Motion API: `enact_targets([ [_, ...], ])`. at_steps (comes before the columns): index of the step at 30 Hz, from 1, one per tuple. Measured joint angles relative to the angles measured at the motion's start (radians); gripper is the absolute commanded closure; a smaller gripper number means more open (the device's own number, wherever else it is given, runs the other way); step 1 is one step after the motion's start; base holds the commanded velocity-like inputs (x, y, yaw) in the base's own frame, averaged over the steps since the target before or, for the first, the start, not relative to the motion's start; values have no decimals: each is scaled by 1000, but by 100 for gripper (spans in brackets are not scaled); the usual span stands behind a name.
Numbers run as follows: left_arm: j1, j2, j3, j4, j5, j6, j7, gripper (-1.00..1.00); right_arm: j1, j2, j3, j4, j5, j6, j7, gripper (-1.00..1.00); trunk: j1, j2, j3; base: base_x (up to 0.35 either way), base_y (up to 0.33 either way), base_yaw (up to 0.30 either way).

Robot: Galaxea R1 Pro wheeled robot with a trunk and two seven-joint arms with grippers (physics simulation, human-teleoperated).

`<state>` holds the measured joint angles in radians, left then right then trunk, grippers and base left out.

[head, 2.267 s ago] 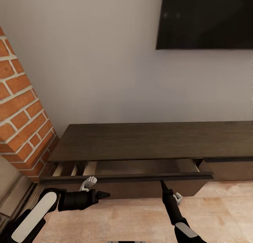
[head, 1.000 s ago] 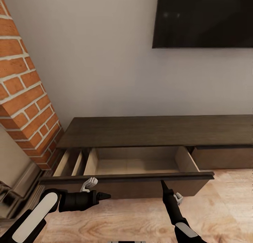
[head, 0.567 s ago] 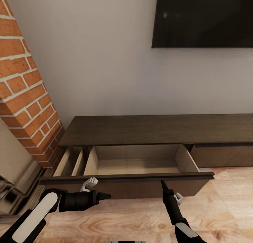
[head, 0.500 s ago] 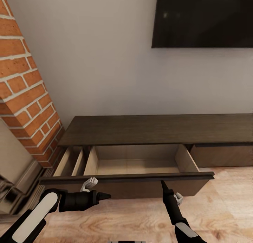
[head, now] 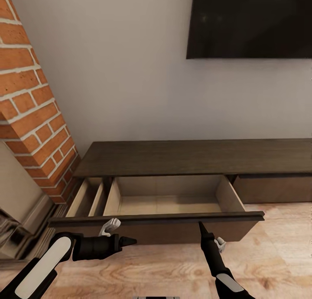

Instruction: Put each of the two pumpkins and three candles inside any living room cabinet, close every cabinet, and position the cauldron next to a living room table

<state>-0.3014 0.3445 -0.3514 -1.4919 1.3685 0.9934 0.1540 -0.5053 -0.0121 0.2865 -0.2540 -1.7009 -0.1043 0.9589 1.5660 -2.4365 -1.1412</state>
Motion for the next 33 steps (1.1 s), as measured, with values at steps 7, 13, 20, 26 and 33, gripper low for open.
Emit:
enact_targets([
  [7, 0, 0, 0, 0, 0, 0, 0, -100, 0, 0, 0, 1, 0, 0, 1, 100, 0, 0, 0, -62, 0, 0],
  [13, 0, 0, 0, 0, 0, 0, 0, -100, 0, 0, 0, 6, 0, 1, 9, 100, 0, 0, 0, -39, 0, 0],
  [20, 0, 0, 0, 0, 0, 0, 0, -100, 0, 0, -1, 4, 0, 1, 6, 100, 0, 0, 0, -57, 0, 0],
  [26, 0, 0, 0, 0, 0, 0, 0, -100, 0, 0, 0, 10, 0, 1, 15, 100, 0, 0, 0, -3, 0, 0],
  [33, 0, 0, 0, 0, 0, 0, 0, -100, 0, 0, -1, 5, 0, 0, 7, 100, 0, 0, 0, -35, 0, 0],
])
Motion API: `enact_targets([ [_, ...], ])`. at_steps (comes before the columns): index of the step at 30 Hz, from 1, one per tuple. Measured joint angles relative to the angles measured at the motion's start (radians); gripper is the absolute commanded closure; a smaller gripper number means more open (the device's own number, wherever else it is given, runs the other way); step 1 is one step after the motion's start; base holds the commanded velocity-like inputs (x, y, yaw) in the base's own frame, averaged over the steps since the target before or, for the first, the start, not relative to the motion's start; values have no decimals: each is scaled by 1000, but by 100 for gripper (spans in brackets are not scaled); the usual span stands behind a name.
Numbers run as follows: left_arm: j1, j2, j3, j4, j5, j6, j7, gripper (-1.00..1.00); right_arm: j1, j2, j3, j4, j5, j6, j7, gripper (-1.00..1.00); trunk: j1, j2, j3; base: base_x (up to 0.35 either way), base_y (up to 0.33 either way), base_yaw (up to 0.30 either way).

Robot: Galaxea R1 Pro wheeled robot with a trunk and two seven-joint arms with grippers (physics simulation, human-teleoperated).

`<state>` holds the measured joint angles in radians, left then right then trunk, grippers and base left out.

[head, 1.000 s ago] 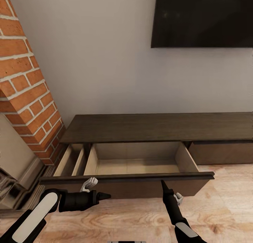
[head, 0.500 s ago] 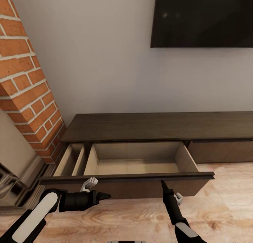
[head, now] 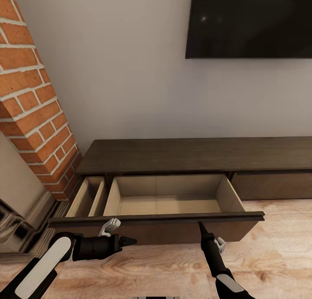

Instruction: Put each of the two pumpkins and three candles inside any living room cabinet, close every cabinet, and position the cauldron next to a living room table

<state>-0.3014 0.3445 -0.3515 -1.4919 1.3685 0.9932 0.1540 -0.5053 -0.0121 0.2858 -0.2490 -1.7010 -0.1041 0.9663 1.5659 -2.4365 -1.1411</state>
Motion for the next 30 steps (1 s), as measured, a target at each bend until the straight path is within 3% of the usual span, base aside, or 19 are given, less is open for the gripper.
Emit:
enact_targets([
  [30, 0, 0, -1, 0, 0, 0, 0, -100, 0, 0, 3, 18, 0, 0, 26, 100, 0, 0, 0, 0, 0, 0],
])
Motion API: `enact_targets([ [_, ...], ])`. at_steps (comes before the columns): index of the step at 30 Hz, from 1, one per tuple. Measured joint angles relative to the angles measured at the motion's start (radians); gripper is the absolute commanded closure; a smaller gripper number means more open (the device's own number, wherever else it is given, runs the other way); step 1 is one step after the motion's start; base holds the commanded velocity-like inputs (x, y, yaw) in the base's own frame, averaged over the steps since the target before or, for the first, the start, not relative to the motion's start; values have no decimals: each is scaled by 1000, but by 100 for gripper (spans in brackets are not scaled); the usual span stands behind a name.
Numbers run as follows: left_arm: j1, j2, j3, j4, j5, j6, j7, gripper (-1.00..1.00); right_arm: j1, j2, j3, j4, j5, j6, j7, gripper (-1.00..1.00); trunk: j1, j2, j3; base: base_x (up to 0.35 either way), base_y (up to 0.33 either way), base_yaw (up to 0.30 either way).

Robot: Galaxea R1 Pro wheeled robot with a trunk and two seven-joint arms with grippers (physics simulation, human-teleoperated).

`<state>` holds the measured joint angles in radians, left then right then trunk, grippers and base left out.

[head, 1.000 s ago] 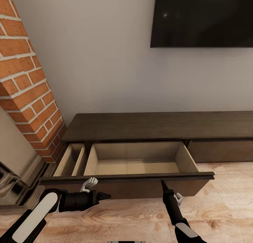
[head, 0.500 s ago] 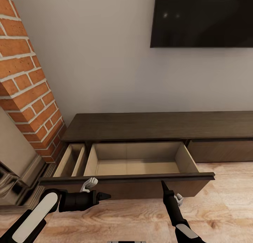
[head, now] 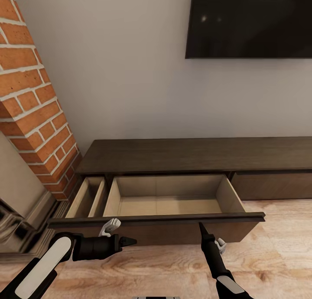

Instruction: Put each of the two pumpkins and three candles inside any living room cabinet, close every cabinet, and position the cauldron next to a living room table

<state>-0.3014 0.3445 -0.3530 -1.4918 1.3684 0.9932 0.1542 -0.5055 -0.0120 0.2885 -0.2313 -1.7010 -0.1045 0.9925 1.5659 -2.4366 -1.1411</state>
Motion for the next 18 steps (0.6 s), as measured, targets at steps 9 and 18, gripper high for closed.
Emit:
enact_targets([
  [9, 0, 0, 1, 1, 1, 0, -1, -100, 0, 0, 3, 7, 1, -1, -8, -100, -8, 14, 6, 0, 0, 0],
  [18, 0, 0, 1, 2, 2, 0, -2, -100, 0, 0, 16, -25, 8, -5, 0, -100, -12, 21, 10, 0, 0, 0],
])
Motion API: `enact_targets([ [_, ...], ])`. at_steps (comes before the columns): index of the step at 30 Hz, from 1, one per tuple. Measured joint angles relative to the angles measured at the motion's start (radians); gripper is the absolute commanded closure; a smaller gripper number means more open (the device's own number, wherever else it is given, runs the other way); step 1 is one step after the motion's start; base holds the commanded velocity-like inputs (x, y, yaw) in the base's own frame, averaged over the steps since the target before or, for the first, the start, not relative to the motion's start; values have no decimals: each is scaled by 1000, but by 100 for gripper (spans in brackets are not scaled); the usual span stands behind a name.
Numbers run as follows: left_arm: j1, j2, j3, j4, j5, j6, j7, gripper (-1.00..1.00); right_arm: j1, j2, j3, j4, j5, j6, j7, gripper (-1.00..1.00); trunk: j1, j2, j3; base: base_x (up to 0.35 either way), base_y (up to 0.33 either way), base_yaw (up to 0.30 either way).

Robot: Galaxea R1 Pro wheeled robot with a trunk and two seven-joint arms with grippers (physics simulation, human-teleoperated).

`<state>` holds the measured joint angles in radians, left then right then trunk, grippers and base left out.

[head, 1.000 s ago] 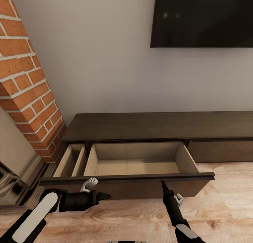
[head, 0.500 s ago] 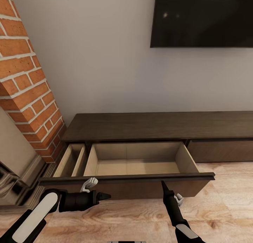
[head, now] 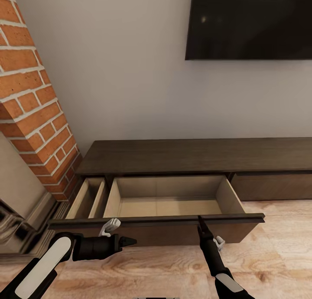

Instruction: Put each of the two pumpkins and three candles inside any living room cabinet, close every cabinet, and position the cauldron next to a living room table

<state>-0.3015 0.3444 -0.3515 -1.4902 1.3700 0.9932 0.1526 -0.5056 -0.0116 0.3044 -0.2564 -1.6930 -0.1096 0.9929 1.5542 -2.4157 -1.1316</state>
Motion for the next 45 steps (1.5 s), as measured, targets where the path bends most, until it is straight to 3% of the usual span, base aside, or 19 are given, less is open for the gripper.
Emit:
enact_targets([
  [10, 0, 0, 1, 0, 0, 0, 0, -100, 0, 0, 0, 0, 0, 1, 0, -100, 0, 0, 0, -9, 0, 0],
  [28, 0, 0, 0, 2, 0, 0, 0, -100, 0, 0, 0, 0, 1, 4, -6, -100, 0, 0, 0, -169, 0, 0],
  [40, 0, 0, 9, 3, 0, 0, 1, -100, 0, 0, 9, -3, 1, 28, -71, -100, 0, 0, 0, -71, 0, 0],
  [43, 0, 1, 12, 3, 1, 0, 1, -100, 1, -3, 9, -2, 15, 66, -71, -100, -11, 21, 9, -1, 0, 0],
  [45, 0, 3, 10, 3, 1, 0, 2, -100, 4, -5, 14, 1, 46, 101, -72, -100, -19, 35, 16, 0, 0, 0],
])
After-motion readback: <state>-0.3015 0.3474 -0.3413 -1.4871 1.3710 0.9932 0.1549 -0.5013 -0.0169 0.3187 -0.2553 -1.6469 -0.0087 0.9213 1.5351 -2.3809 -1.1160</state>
